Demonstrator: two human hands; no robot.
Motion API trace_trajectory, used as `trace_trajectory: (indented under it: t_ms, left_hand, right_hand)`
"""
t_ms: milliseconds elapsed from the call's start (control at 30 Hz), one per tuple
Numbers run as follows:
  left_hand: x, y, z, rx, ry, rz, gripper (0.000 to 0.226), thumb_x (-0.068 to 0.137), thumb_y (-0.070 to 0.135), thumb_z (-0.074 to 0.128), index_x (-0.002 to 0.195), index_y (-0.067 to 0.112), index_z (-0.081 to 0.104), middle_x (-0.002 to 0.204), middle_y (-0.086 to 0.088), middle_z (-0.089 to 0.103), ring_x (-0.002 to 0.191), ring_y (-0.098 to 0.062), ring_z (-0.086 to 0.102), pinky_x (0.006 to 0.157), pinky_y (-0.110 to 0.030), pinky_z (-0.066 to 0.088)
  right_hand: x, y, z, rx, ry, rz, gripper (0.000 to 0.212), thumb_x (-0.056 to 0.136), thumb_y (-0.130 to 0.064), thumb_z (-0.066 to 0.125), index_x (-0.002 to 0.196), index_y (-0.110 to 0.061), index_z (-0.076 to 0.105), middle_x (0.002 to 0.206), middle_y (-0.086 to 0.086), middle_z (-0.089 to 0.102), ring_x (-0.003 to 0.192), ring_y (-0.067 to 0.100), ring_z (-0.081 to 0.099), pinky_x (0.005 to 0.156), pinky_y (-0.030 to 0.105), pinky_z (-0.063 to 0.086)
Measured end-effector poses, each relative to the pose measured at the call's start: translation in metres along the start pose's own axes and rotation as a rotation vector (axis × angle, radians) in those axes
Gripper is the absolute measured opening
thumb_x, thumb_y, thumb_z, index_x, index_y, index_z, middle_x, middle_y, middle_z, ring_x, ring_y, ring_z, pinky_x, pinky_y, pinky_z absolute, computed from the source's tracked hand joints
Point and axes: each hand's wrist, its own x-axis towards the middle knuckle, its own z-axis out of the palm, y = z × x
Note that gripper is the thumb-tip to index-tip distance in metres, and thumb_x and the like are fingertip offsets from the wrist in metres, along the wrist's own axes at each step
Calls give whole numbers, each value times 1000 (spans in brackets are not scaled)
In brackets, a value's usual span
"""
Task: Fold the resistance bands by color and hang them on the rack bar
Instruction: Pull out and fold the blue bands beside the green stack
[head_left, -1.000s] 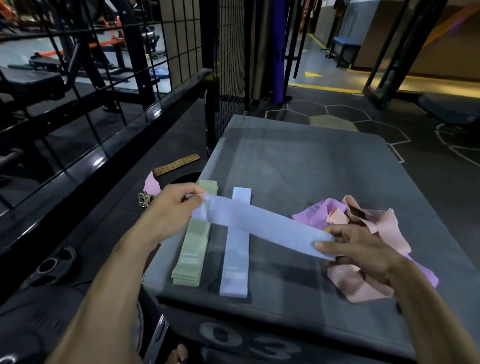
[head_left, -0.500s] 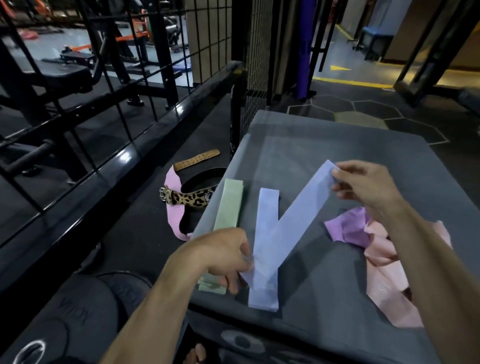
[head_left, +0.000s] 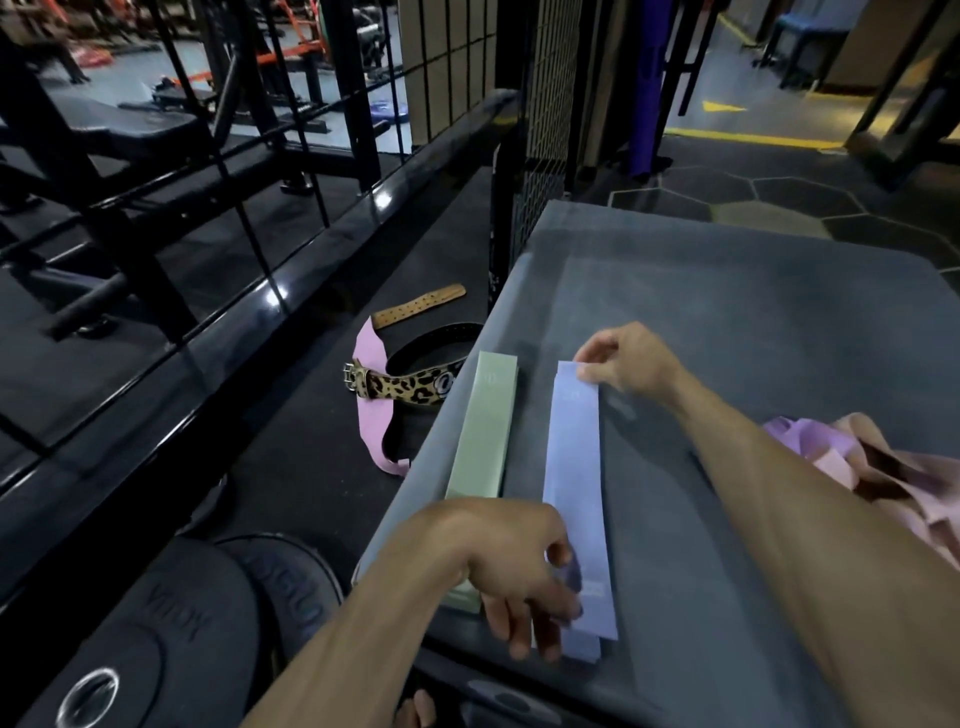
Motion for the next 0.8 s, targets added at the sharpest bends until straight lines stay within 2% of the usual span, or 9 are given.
trace_trajectory:
  t_ms: [100,233,367,467,567,633,733,800]
  left_hand:
    - [3,0,1,14,2,-25,11,103,11,54,106,3,48,112,-31,69,45,-11,62,47,-18,50]
    - [10,-1,3,51,16,-48,16,103,10,53,114,3,44,111,-27,70,43,-10,61,46,-18,50]
    - [17,-4,6,154,62,-117,29,100,-3,42,128,-3,37,111,-26,72,39,-10,60,45,-20,50]
    - [18,-5,7,209,77,-157,32,100,-4,38,131,-6,41,107,-23,73,40,-10,60,47,-22,51]
    - [17,-5,8,227,71,-194,29,104,2,40,130,-10,46,106,-22,73,40,-11,61,47,-22,52]
    - [16,-5,9,226,62,-218,33,107,11,42,127,-13,49,108,-24,73,40,-11,61,43,-20,50]
    - [12,-5,7,205,93,-231,43,107,26,47,124,-13,50,103,-23,74,41,-14,61,41,-20,50]
    - [10,-5,3,247,176,-232,43,105,32,49,120,-9,53,94,-18,77,47,-21,64,47,-23,52]
  right_hand:
    - [0,1,7,-37,20,2,10,79,-6,75,85,-14,75,79,2,73,69,15,63,52,5,41]
    - [1,3,14,-81,21,4,11,79,-7,75,86,-14,75,84,5,74,73,15,64,55,7,42]
    - [0,6,17,-78,37,21,11,78,-9,75,83,-17,72,84,4,75,79,28,71,66,34,58]
    - [-2,4,20,-75,35,37,12,78,-8,73,81,-19,71,82,2,74,80,30,72,67,39,59]
    - [-1,1,19,-78,1,77,11,78,-9,71,85,-17,71,83,2,73,80,29,71,62,27,53]
    - [2,-1,16,-102,-54,134,18,79,-11,71,96,-16,70,91,2,72,79,24,68,61,23,48]
    - [0,-10,12,-142,-106,228,34,83,-20,64,117,-17,59,101,3,65,80,23,65,66,27,51]
    - [-6,-19,8,-176,-145,305,34,85,-22,56,118,-15,53,101,10,65,84,30,70,74,37,61]
